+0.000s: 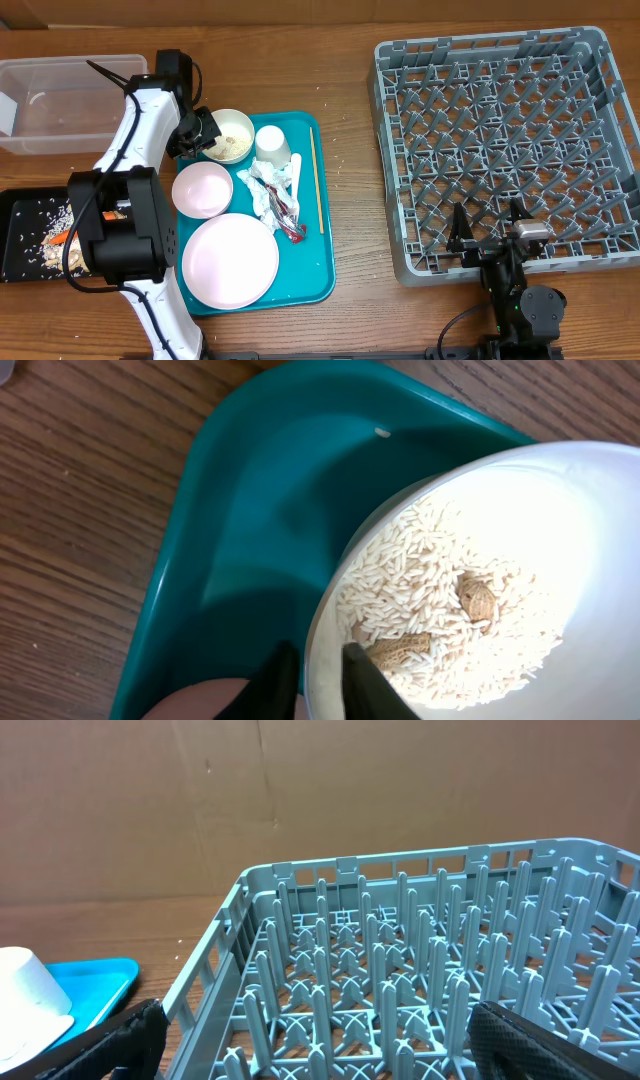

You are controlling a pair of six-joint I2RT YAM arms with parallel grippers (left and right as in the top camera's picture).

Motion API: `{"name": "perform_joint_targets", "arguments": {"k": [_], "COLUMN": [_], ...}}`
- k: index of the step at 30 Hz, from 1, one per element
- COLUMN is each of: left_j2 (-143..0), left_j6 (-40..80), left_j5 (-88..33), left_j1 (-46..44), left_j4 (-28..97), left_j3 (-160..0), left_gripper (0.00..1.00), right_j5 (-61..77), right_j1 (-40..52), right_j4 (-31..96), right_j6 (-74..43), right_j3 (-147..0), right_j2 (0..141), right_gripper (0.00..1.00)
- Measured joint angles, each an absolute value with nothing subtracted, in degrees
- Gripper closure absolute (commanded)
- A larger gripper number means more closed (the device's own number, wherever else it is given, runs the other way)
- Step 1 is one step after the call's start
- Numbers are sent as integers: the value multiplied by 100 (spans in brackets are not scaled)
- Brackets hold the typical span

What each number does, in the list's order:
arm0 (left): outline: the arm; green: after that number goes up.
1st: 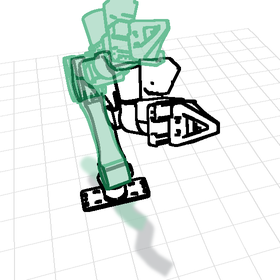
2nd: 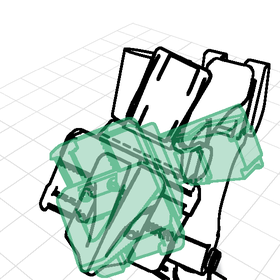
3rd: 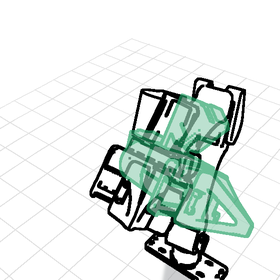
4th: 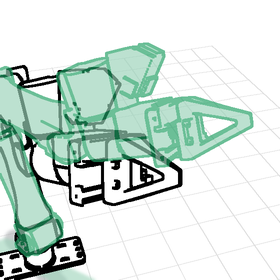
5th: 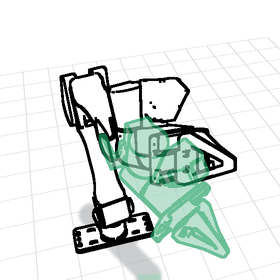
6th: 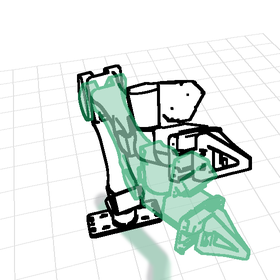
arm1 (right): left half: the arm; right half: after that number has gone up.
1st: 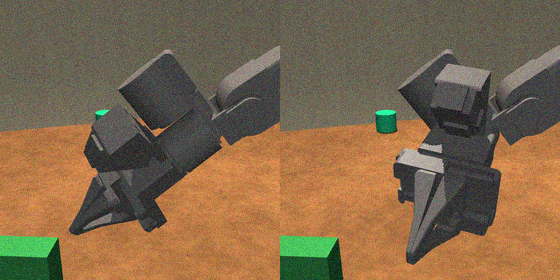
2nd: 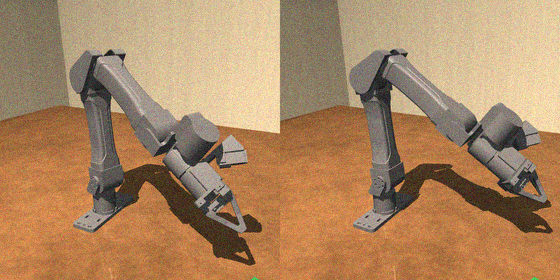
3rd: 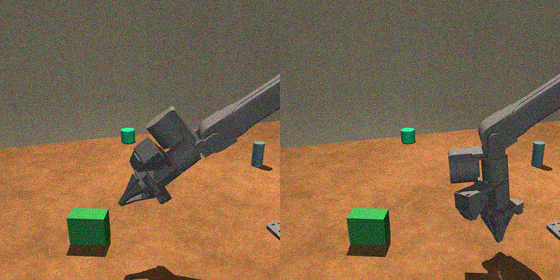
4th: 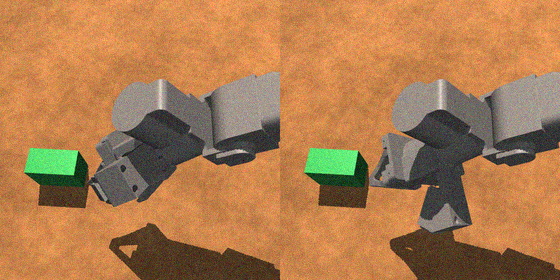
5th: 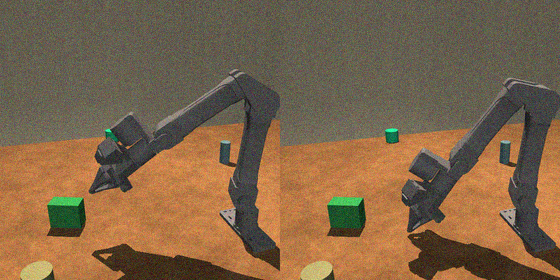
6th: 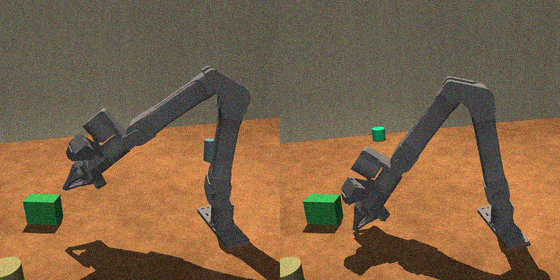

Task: Sort waste into correct bins and load items into the dishwasher rack
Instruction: 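Lift the white bowl and tip its rice onto the black tray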

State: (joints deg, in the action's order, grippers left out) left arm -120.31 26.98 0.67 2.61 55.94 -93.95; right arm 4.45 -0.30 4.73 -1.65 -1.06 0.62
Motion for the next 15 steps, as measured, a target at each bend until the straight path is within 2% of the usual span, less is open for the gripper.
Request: {"name": "perform_joint_targets", "arguments": {"k": [4,15], "left_j2": [-12031,-12031], "left_j6": [2685,2668], "left_j5": [69,43], "left_j1": [261,261], "left_j4": [5577,5612], "left_j3": [-9393,-9454], "left_gripper": [96,96], "right_j5": [447,447], "right_j1": [-30,-30], "right_j4": [478,478], "right_j6": [-165,-165], "right_j3": [-106,-106], "right_j2": [62,62], "right_gripper": [0,0]}}
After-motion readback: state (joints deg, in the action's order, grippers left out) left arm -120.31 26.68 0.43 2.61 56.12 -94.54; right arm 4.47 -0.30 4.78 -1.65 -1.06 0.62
